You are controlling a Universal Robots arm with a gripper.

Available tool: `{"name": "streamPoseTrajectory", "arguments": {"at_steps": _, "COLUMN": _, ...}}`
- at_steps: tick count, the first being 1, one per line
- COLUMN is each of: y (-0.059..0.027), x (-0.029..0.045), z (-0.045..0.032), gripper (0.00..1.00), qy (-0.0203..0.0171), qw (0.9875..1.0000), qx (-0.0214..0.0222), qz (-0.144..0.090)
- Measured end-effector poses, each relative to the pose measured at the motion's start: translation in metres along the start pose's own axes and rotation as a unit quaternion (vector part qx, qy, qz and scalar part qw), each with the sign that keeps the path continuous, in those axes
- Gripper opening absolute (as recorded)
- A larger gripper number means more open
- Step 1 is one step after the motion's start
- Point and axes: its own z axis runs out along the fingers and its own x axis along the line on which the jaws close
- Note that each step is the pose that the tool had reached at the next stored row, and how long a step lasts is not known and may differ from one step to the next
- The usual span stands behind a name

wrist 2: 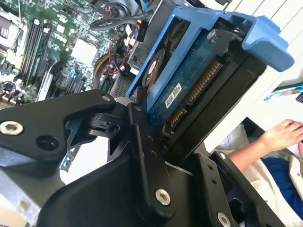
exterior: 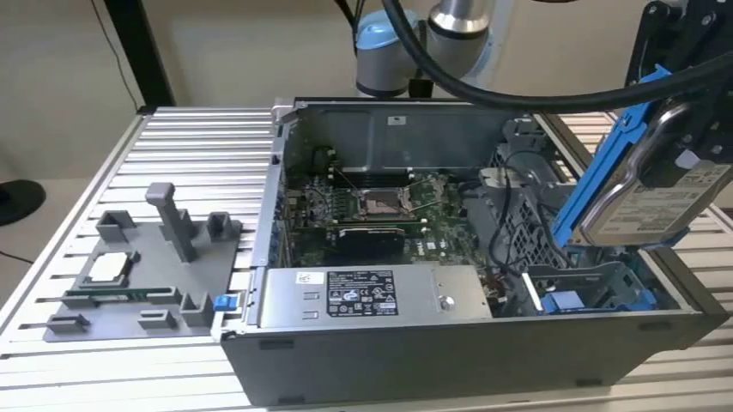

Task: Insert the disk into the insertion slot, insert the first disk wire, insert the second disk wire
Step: 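Insert the disk into the insertion slot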

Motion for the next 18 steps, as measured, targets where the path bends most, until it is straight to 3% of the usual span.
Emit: {"name": "streamPoseTrajectory", "arguments": {"at_steps": 18, "y": -0.009, "x": -0.0002, "z": 0.0326, "gripper": 0.0, "qy": -0.0012, "qw": 1.0, "qx": 0.0, "qz": 0.0}}
